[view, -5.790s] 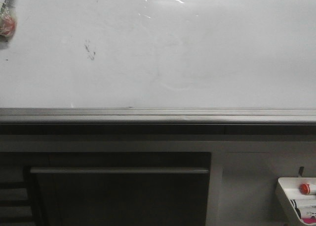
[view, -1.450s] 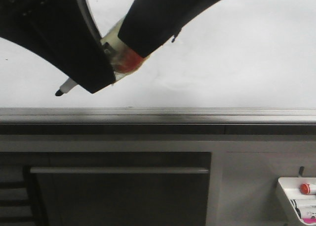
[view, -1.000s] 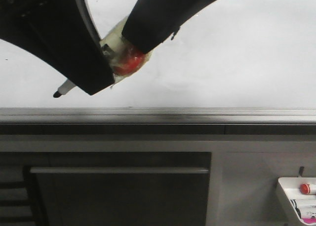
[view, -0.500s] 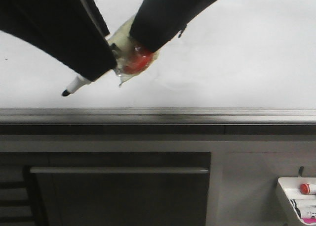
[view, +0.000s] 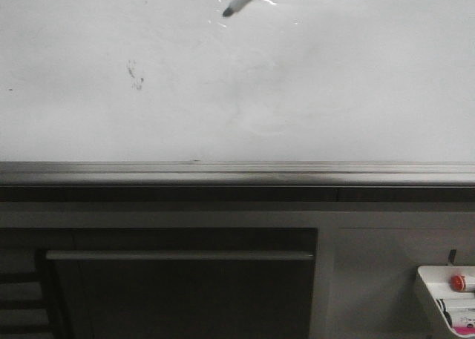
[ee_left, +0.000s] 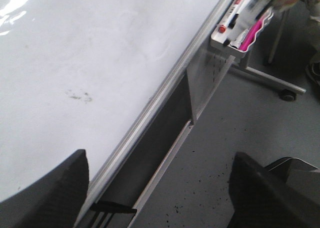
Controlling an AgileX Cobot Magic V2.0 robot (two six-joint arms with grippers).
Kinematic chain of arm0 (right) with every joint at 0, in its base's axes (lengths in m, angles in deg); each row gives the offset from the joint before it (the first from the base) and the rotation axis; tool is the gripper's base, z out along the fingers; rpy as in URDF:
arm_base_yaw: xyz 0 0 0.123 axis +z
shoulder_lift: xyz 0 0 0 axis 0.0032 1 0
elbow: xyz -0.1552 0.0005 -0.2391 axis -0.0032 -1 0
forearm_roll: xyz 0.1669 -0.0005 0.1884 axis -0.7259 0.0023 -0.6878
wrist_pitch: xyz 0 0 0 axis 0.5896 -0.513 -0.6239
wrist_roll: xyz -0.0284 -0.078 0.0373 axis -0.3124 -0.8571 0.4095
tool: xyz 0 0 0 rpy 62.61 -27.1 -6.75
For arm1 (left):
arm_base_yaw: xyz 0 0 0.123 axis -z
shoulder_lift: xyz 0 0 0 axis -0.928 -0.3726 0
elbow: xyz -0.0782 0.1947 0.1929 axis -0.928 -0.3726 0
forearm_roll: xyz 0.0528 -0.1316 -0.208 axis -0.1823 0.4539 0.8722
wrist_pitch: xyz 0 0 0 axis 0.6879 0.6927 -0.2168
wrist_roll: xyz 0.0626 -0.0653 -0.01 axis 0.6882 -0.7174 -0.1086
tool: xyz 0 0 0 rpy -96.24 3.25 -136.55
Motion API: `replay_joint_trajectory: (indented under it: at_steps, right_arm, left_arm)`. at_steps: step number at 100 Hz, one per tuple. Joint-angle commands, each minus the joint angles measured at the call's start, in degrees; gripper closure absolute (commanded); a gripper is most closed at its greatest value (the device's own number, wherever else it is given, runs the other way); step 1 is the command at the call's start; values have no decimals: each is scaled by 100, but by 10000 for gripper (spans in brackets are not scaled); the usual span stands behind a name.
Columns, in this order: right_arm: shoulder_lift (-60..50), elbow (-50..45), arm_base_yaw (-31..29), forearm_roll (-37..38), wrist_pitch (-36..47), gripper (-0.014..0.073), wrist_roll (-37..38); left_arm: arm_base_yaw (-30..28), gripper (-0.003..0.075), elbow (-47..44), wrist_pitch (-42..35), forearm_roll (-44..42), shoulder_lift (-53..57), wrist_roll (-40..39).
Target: Write number 2 on whiteboard
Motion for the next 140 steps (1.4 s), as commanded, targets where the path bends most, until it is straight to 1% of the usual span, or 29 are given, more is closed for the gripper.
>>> replay_joint_trajectory:
  at_steps: [1,10,20,35,49,56,61,70,76,80,91,99,104,112,117,132,140]
  right_arm:
    - [-405,-55,-21,195,563,557,835]
    - [-711,-403,-21,602,949,557,1734]
    - [-1022,-847,-21,721,1416,557,2333]
    - [-1228,-1327,-21,721,1559,557,2354]
    - [-1193,-1389,-21,651,1299,557,2354]
    - [-1133,-1389,-21,642,1395,557,2354]
    - [-1066,-1389,-21,507,1595,557,2536]
    - [-826,-1344,-21,482,1890,557,2897]
    - [-594,-1213,-74,482,1845,557,3036]
    - [-384,-1041,-173,453,1668,557,3150]
    - [227,-306,-551,301,873,557,3119]
    - [556,229,-805,170,538,557,2816]
    - [741,521,-909,-129,371,557,2553]
    - [1089,951,-939,-953,23,557,1863]
    - [1294,1165,-939,-1127,25,557,1698]
    - [1852,1721,-939,-1117,79,557,1505]
    - [2114,1917,-904,-1117,240,557,1342]
  left_arm:
    - [-171,185,-123,-230,134,294,-259]
    - [-334,185,-477,-255,134,566,-318]
    - [-483,185,-825,-344,134,812,-460]
    - [-592,185,-1229,-592,149,1035,-648]
    - [-592,185,-1429,-941,197,1045,-647]
    - [-592,185,-1457,-1082,197,1045,-647]
    - [-592,185,-1457,-1129,216,1045,-647]
    - [-592,185,-1457,-1186,230,1045,-647]
    - [-592,185,-1457,-1186,230,1045,-647]
    - [-592,185,-1457,-1186,230,1045,-647]
    - [-592,185,-1457,-1186,219,1045,-647]
    - [-592,185,-1457,-1186,208,1045,-647]
    - [-592,185,-1457,-1186,181,1045,-647]
    - [-592,185,-1457,-1197,181,1045,-647]
    - [-592,185,-1457,-1213,181,1045,-647]
    - [-592,185,-1457,-1260,181,1045,-647]
    - [-592,185,-1457,-1280,181,1045,-647]
